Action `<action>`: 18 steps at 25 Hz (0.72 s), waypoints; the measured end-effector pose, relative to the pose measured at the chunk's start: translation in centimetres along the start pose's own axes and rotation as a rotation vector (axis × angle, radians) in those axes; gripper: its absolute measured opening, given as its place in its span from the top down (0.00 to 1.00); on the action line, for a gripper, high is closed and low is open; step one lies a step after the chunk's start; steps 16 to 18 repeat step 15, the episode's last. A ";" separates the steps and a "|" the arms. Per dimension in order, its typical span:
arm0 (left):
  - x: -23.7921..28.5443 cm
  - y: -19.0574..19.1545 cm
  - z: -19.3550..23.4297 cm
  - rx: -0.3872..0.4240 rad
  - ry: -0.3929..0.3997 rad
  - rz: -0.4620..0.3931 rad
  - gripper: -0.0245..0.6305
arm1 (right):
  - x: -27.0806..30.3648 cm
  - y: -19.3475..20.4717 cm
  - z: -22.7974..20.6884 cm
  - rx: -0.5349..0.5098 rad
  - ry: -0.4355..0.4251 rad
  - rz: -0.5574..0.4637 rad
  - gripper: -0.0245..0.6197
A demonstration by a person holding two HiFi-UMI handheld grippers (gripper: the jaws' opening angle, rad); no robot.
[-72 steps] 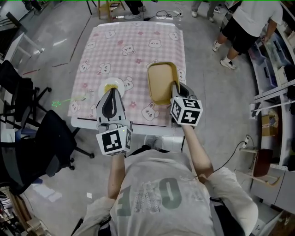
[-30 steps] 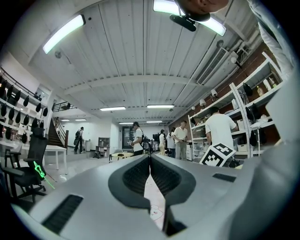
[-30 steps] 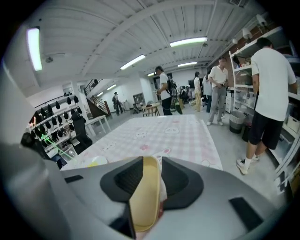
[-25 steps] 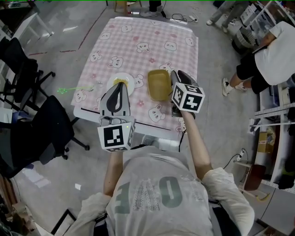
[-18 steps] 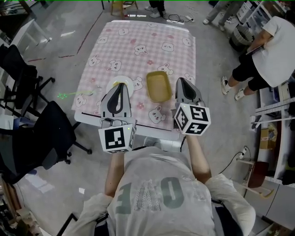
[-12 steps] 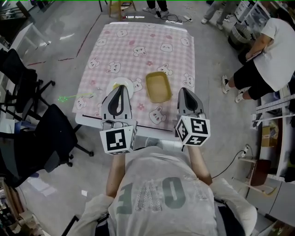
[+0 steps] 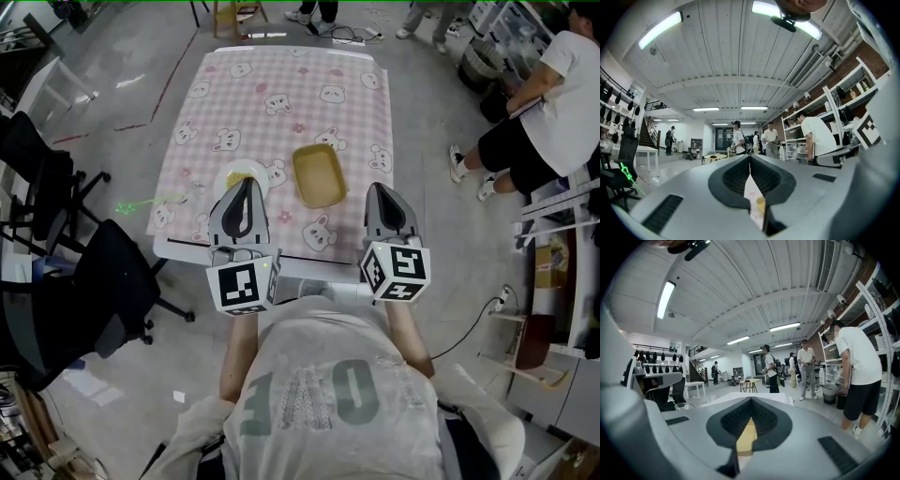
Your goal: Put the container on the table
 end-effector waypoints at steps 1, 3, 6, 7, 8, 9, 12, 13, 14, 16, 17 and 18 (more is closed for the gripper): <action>0.0 0.0 -0.1 -0.001 0.003 0.001 0.92 | 0.0 -0.1 0.0 0.001 0.001 -0.004 0.92; 0.0 0.1 -0.2 -0.002 0.009 0.002 0.92 | 0.0 -0.3 0.1 0.004 0.001 -0.009 0.92; 0.1 0.1 -0.6 -0.003 0.015 0.002 0.92 | 0.0 -0.2 0.1 0.006 -0.001 -0.008 0.92; 0.2 0.2 -0.7 -0.003 0.016 0.003 0.92 | 0.0 -0.1 0.0 0.005 -0.002 -0.007 0.92; 0.2 0.3 -0.7 -0.005 0.016 0.004 0.92 | 0.0 0.0 0.0 0.005 -0.002 -0.005 0.92; 0.2 0.4 -0.7 -0.007 0.016 0.005 0.92 | 0.1 0.1 0.0 0.005 -0.002 -0.003 0.92; 0.3 0.7 -0.5 -0.012 0.013 0.011 0.92 | 0.1 0.3 0.0 0.000 0.001 0.001 0.92; 0.3 0.7 -0.5 -0.013 0.013 0.013 0.92 | 0.1 0.2 0.0 -0.001 0.003 0.001 0.92; 0.2 0.7 -0.5 -0.013 0.012 0.014 0.92 | 0.0 0.2 0.0 -0.003 0.004 0.000 0.92; 0.2 0.6 -0.5 -0.014 0.012 0.015 0.92 | 0.0 0.1 0.0 -0.004 0.005 0.000 0.92; 0.2 0.6 -0.5 -0.014 0.012 0.015 0.92 | 0.0 0.1 0.0 -0.004 0.005 0.000 0.92; 0.2 0.6 -0.5 -0.014 0.012 0.015 0.92 | 0.0 0.1 0.0 -0.004 0.005 0.000 0.92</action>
Point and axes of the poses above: the fingertips, and each gripper's own axes: x forward along the fingers, z to its left, y out of its underside, the point moved 3 cm from there along -x, backward along the fingers, and after that the axes turned 1 degree about y, right-handed, at the moved point
